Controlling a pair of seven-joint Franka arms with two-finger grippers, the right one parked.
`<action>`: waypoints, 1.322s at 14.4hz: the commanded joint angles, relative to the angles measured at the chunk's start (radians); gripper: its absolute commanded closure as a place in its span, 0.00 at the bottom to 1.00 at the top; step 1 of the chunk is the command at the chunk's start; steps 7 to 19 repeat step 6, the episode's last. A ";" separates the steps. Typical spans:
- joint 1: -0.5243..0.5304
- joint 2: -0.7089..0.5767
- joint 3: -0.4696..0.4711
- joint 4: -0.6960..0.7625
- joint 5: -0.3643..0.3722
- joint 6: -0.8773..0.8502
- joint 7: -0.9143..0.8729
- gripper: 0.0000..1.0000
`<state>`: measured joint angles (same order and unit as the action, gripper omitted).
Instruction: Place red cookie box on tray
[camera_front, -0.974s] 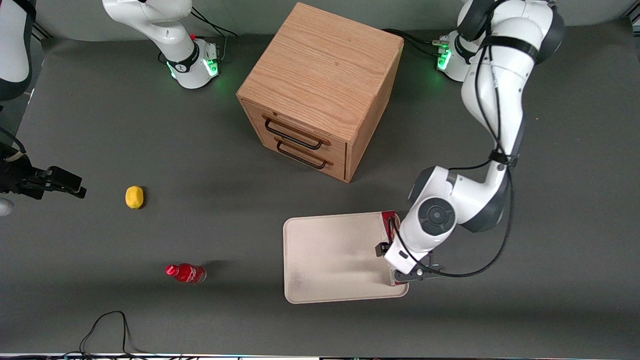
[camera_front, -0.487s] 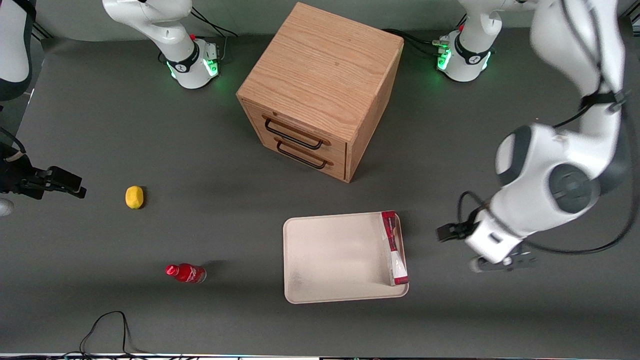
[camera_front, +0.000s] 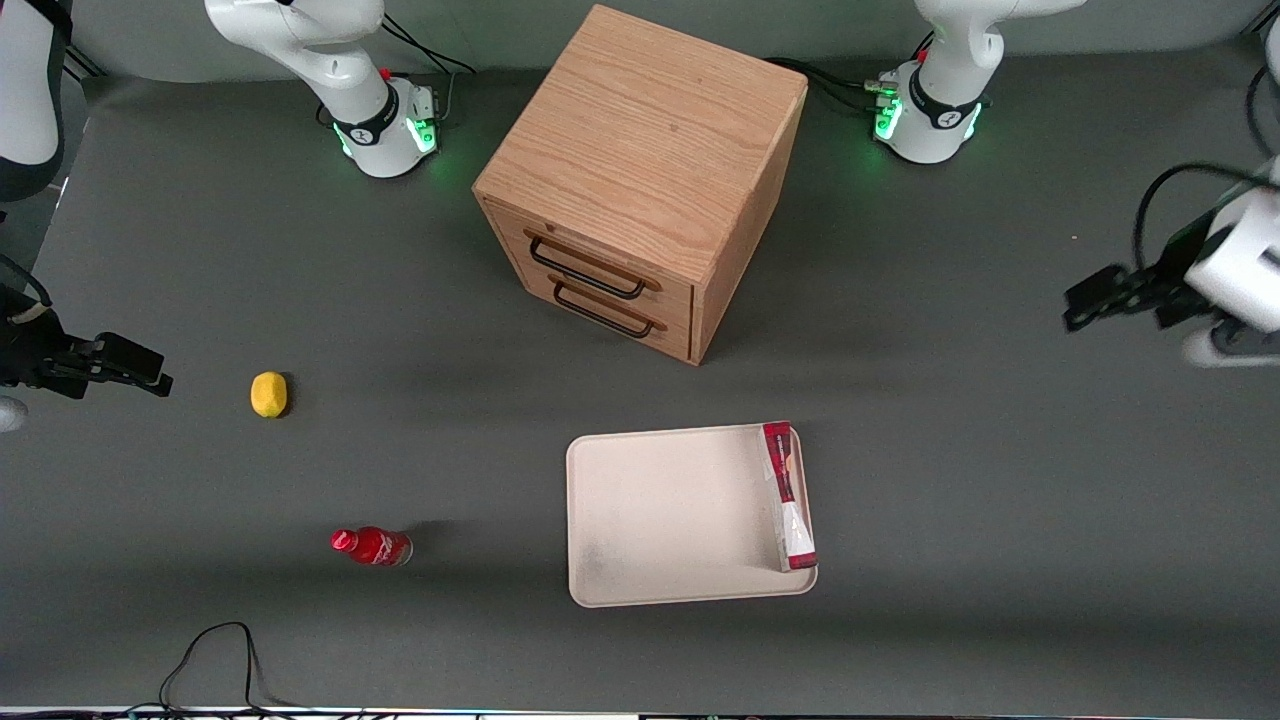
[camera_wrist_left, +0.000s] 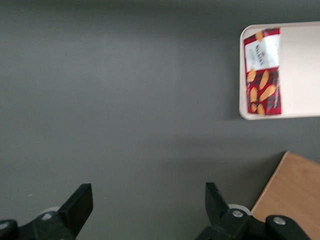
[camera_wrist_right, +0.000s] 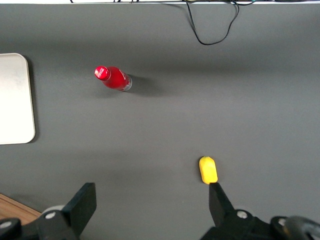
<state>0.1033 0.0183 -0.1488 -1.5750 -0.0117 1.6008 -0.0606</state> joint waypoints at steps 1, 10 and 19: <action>0.052 -0.130 -0.008 -0.114 -0.011 -0.033 0.086 0.00; 0.072 -0.143 -0.006 -0.115 -0.005 -0.068 0.137 0.00; 0.072 -0.143 -0.006 -0.115 -0.005 -0.068 0.137 0.00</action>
